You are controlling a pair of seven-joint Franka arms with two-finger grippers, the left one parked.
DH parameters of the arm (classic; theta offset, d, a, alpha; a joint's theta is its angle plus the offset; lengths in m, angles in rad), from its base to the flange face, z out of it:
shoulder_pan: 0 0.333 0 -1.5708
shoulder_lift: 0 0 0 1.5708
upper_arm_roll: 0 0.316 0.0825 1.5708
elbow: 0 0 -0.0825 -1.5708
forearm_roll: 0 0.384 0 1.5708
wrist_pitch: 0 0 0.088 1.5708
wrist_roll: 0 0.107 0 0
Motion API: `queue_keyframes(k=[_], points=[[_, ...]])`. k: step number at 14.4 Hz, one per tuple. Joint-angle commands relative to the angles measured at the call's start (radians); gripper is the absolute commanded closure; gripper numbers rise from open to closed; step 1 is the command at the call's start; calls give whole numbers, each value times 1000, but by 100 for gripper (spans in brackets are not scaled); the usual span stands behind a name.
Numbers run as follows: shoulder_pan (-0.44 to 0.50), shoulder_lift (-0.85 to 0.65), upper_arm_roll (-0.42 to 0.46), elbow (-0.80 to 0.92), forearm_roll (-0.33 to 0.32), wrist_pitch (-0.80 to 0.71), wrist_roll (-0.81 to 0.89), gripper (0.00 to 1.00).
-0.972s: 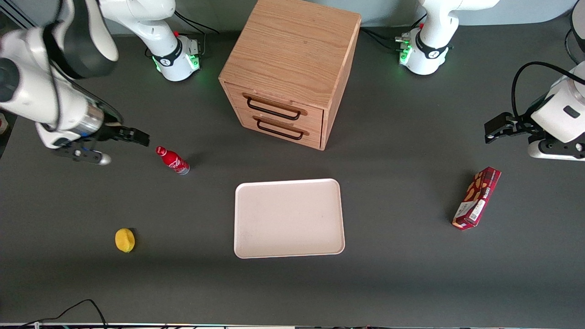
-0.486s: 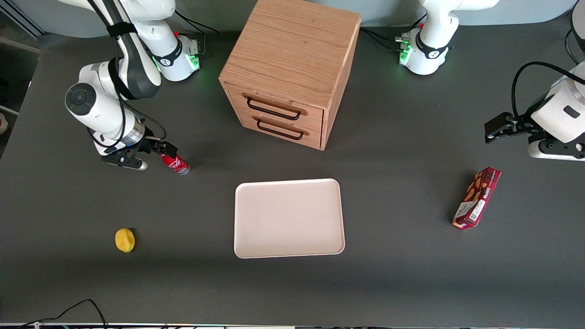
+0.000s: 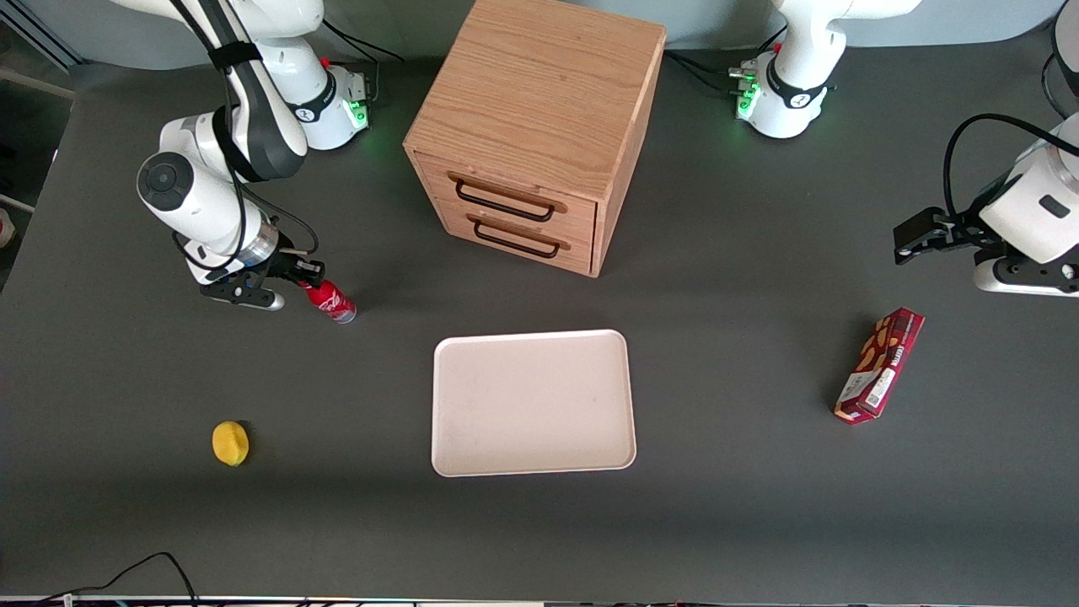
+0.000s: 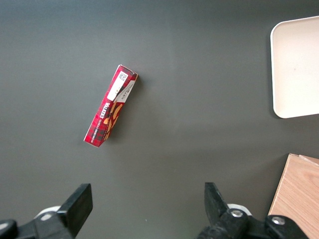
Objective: Place coke bottle on tray
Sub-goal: 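Close the right gripper around the red bottle's body and lift it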
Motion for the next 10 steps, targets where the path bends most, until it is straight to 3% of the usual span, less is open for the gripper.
queue_keyframes(k=[1, 4, 7, 10], points=[[4, -35, 2, 10, -9, -29, 4, 100], [1, -62, -8, 181, -35, -272, -9, 100], [-3, -31, -39, 496, -38, -594, -71, 100], [1, 97, -34, 844, -38, -845, -57, 100]])
